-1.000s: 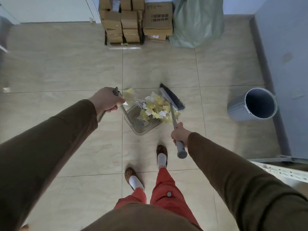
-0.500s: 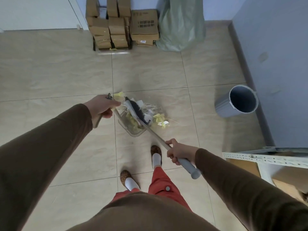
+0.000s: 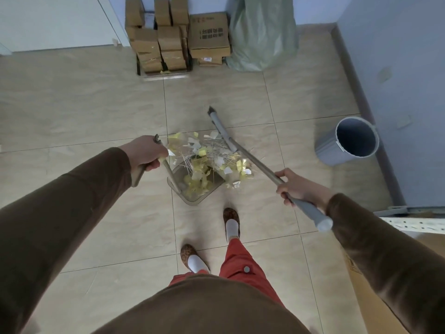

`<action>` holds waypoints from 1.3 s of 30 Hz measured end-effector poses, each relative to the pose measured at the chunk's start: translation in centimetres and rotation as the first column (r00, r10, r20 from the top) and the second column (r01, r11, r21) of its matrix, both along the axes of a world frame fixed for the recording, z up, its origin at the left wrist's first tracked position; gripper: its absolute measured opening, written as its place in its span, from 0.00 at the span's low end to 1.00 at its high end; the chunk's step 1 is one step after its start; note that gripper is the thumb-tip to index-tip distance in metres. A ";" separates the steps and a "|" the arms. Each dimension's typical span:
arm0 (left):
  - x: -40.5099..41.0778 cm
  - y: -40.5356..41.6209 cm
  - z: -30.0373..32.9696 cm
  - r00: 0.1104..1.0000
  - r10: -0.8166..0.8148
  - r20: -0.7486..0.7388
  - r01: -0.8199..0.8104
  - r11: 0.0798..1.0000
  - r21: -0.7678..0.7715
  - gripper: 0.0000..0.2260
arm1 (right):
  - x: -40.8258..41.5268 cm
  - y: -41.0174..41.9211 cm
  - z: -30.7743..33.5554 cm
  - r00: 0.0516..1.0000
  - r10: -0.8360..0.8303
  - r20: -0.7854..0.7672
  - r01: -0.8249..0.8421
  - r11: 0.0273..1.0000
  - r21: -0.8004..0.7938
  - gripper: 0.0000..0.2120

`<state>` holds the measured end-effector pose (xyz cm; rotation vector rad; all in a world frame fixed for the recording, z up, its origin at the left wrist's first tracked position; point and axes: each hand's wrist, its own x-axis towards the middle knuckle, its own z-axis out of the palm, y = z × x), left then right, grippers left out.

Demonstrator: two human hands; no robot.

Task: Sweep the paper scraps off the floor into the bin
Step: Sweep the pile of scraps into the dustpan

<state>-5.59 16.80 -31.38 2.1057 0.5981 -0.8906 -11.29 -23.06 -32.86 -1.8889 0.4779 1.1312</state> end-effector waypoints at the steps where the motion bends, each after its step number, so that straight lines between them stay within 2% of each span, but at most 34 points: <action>1: 0.1 -0.1 0.2 1.000 0.003 -0.013 -0.003 1.000 -0.011 0.04 | 1.1 0.4 -0.6 0.999 0.024 0.021 -0.023 0.999 -0.032 0.22; 6: -0.4 -0.5 0.0 0.990 0.081 -0.112 -0.080 0.997 0.014 0.05 | 6.3 3.7 -6.0 0.982 0.180 0.058 -0.165 0.965 -0.203 0.18; 8: -0.5 -0.1 -0.5 0.980 0.138 -0.144 -0.137 0.990 0.018 0.05 | 6.7 5.5 -7.7 0.975 0.221 0.024 -0.209 0.947 -0.243 0.20; 11: -0.3 0.5 -1.4 0.966 0.237 -0.099 -0.239 0.971 -0.004 0.05 | 5.0 7.2 -9.3 0.961 0.273 -0.050 -0.277 0.938 -0.208 0.26; 16: -0.1 -0.4 -1.7 0.953 0.291 -0.087 -0.297 0.953 -0.063 0.04 | 1.9 3.4 -5.2 0.947 0.292 -0.132 -0.304 0.949 -0.086 0.24; 22: -0.2 -1.5 -1.2 0.946 0.309 -0.096 -0.317 0.944 -0.090 0.07 | 1.8 -0.9 1.1 0.971 0.232 -0.052 -0.235 0.970 -0.061 0.23; 25: -0.9 -1.6 -1.0 0.949 0.296 -0.106 -0.307 0.946 -0.106 0.07 | 3.3 0.5 -0.8 0.969 0.245 0.038 -0.237 0.960 -0.149 0.21; 28: -1.8 -1.5 -1.3 0.940 0.324 -0.105 -0.338 0.928 -0.157 0.02 | 5.6 4.5 -5.7 0.936 0.338 0.097 -0.309 0.921 -0.236 0.19; 31: -3.0 -0.8 -2.3 0.939 0.335 -0.079 -0.344 0.918 -0.199 0.06 | 5.5 7.9 -9.3 0.939 0.344 0.014 -0.332 0.915 -0.228 0.21; 35: -3.9 -0.5 -3.0 0.942 0.334 -0.018 -0.332 0.924 -0.192 0.03 | 1.6 9.6 -10.4 0.920 0.380 -0.100 -0.391 0.907 -0.155 0.26; 39: -3.8 -0.9 -2.7 0.912 0.395 -0.111 -0.411 0.872 -0.266 0.07 | -1.7 8.0 -7.7 0.964 0.170 -0.206 -0.173 0.985 0.004 0.26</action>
